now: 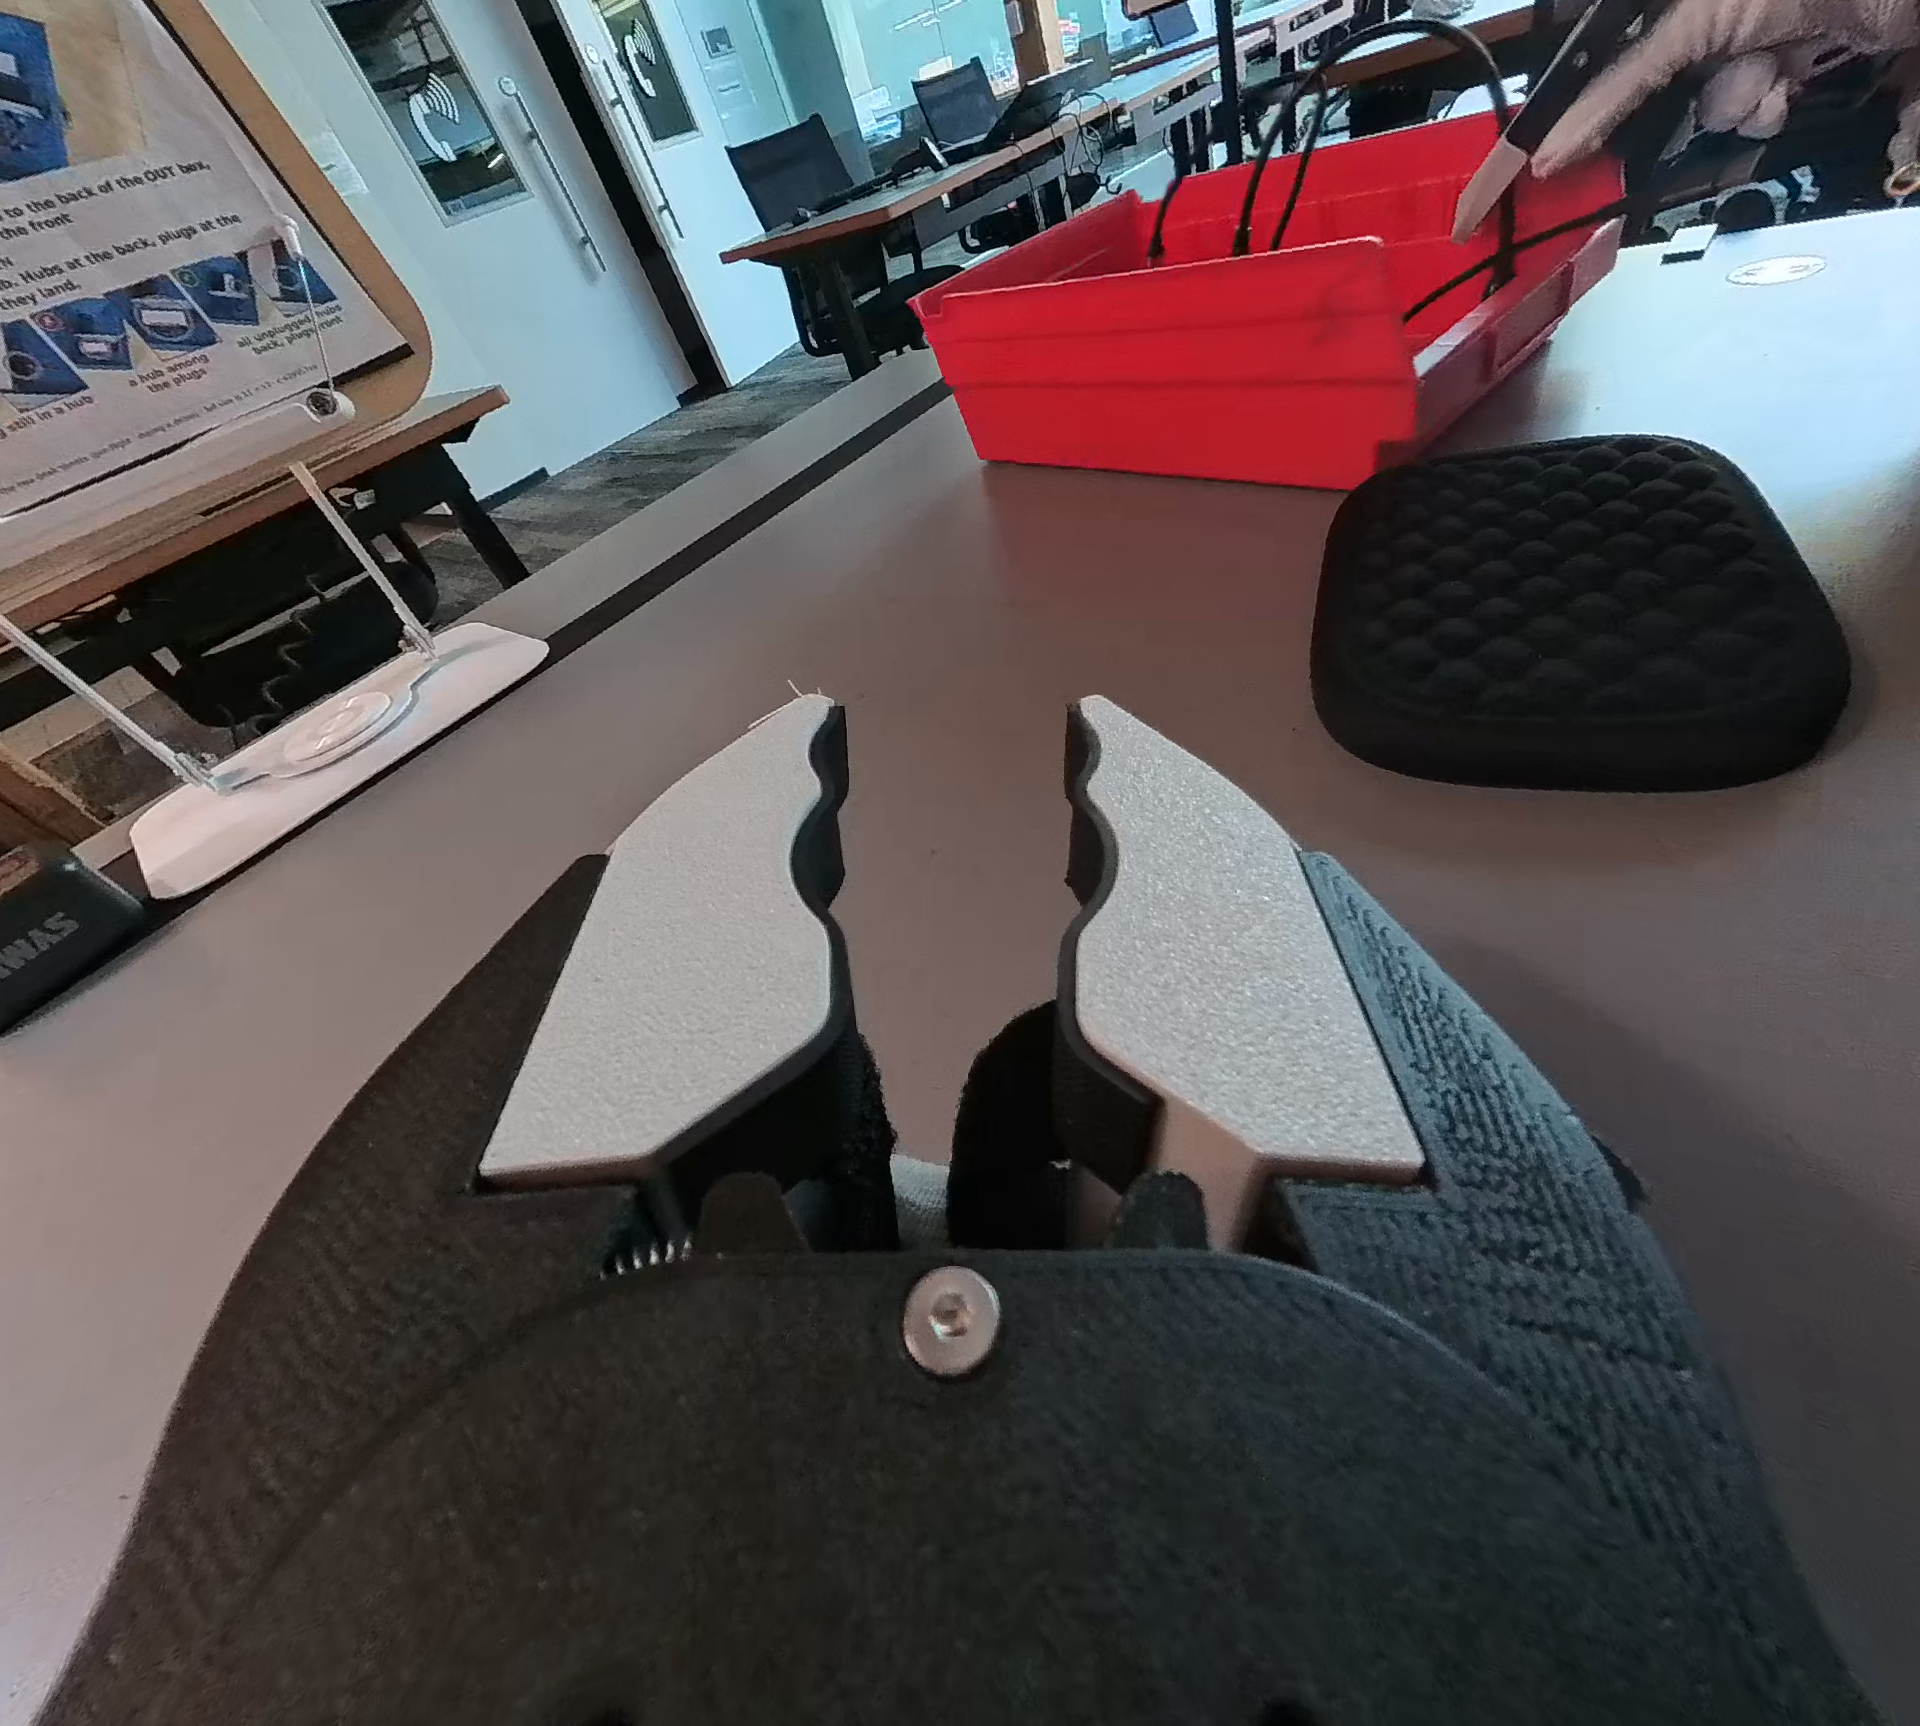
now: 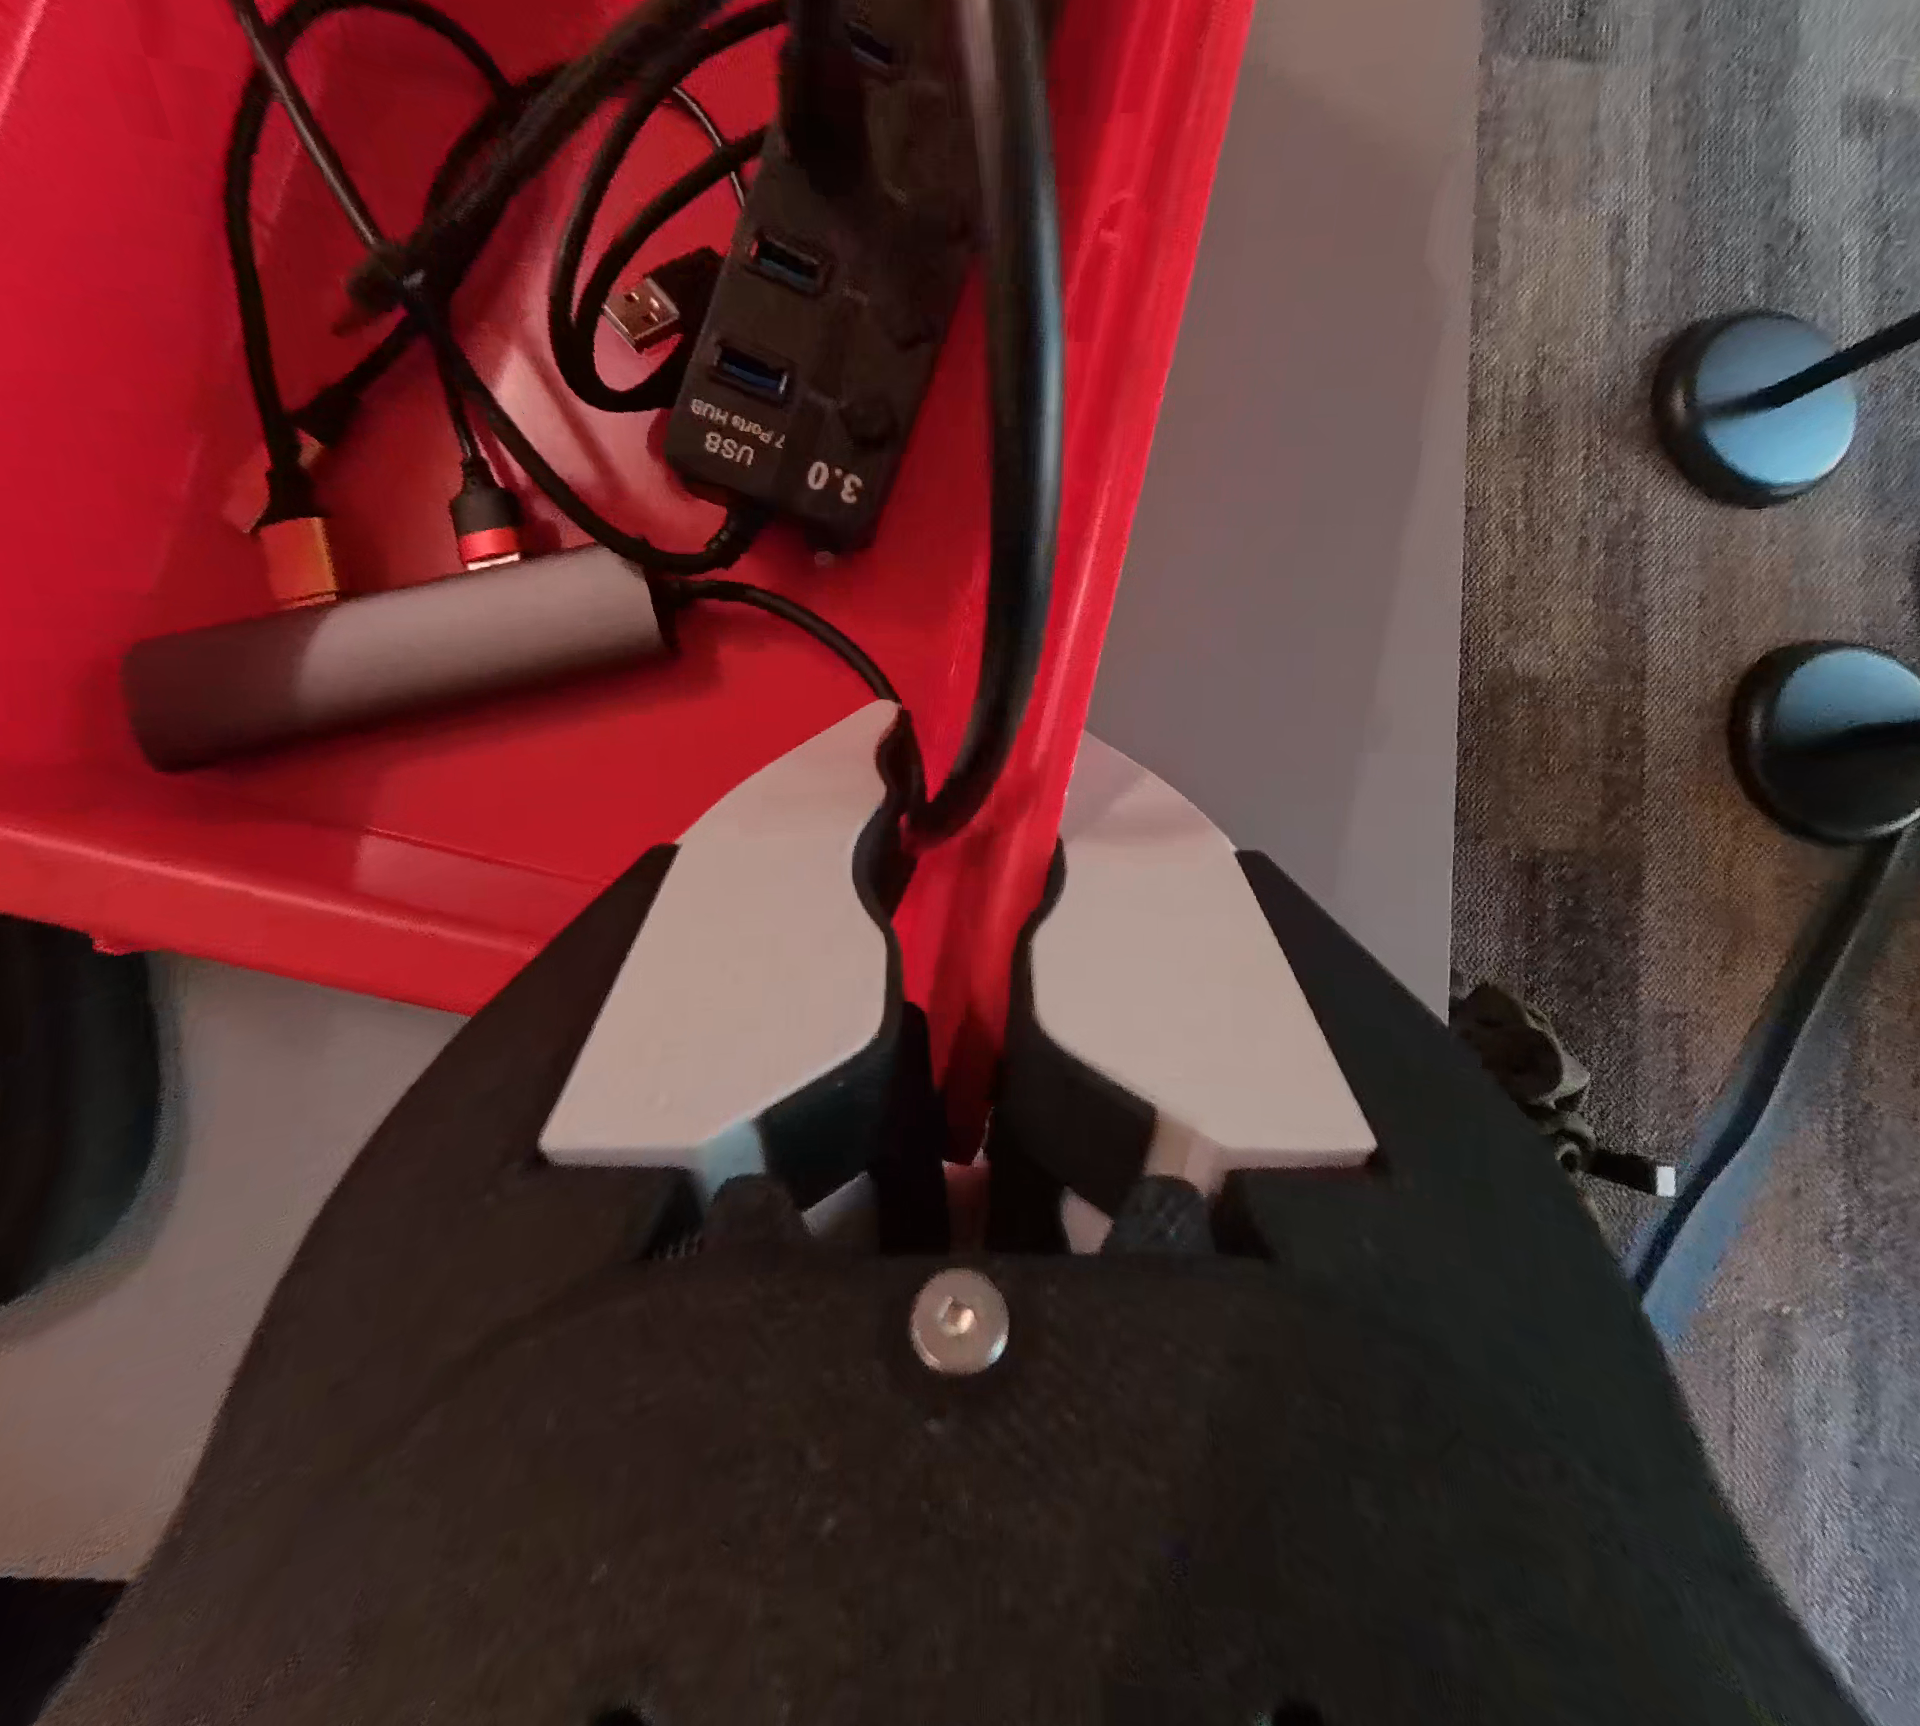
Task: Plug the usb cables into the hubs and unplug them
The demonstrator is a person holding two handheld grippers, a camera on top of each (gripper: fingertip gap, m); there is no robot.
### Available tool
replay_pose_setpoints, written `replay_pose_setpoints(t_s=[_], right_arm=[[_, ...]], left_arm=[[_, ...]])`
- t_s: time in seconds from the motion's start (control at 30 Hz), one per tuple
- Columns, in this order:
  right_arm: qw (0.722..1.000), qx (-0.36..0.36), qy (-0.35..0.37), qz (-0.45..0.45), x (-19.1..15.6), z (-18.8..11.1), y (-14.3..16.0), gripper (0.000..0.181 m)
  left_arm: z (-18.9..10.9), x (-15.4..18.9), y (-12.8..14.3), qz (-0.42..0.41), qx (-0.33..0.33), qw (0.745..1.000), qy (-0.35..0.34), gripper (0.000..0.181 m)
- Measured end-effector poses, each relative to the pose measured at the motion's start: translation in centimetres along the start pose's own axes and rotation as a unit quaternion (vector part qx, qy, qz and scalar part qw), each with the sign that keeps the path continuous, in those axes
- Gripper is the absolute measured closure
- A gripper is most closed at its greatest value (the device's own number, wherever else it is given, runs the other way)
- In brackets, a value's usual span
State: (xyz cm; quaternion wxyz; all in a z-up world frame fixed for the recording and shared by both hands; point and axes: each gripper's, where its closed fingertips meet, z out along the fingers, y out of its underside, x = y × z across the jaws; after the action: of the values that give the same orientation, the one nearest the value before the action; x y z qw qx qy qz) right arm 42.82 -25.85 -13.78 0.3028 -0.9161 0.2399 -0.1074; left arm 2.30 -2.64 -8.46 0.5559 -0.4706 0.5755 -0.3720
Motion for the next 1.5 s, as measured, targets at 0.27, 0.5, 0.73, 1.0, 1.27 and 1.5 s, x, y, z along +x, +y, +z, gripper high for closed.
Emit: replay_pose_setpoints(t_s=[0.27, 0.5, 0.73, 1.0, 1.27, 1.5], right_arm=[[1.0, 0.007, -0.026, 0.007, -1.9, 0.7, -1.3, 0.163], [0.997, 0.003, -0.052, -0.057, -6.6, 2.1, -3.5, 0.157], [0.988, 0.005, -0.092, -0.127, -13.1, 3.4, -5.7, 0.147], [0.976, 0.036, -0.092, -0.196, -20.7, 4.9, -8.0, 0.147], [0.961, 0.097, -0.118, -0.23, -28.4, 5.5, -9.3, 0.143], [0.95, 0.117, -0.127, -0.259, -32.4, 5.2, -9.2, 0.14]], left_arm=[[0.0, 0.1, -0.1, 0.002, 0.002, 1.0, 0.001, 0.142], [0.0, 0.0, -0.2, 0.004, 0.003, 1.0, -0.002, 0.142], [-0.4, -0.2, -1.0, 0.013, 0.027, 0.999, -0.015, 0.142], [-0.6, -0.2, -1.3, 0.021, 0.037, 0.999, -0.02, 0.143], [-0.8, -0.3, -1.9, 0.028, 0.052, 0.998, -0.026, 0.144], [-1.1, -0.5, -2.6, 0.039, 0.073, 0.996, -0.038, 0.145]])
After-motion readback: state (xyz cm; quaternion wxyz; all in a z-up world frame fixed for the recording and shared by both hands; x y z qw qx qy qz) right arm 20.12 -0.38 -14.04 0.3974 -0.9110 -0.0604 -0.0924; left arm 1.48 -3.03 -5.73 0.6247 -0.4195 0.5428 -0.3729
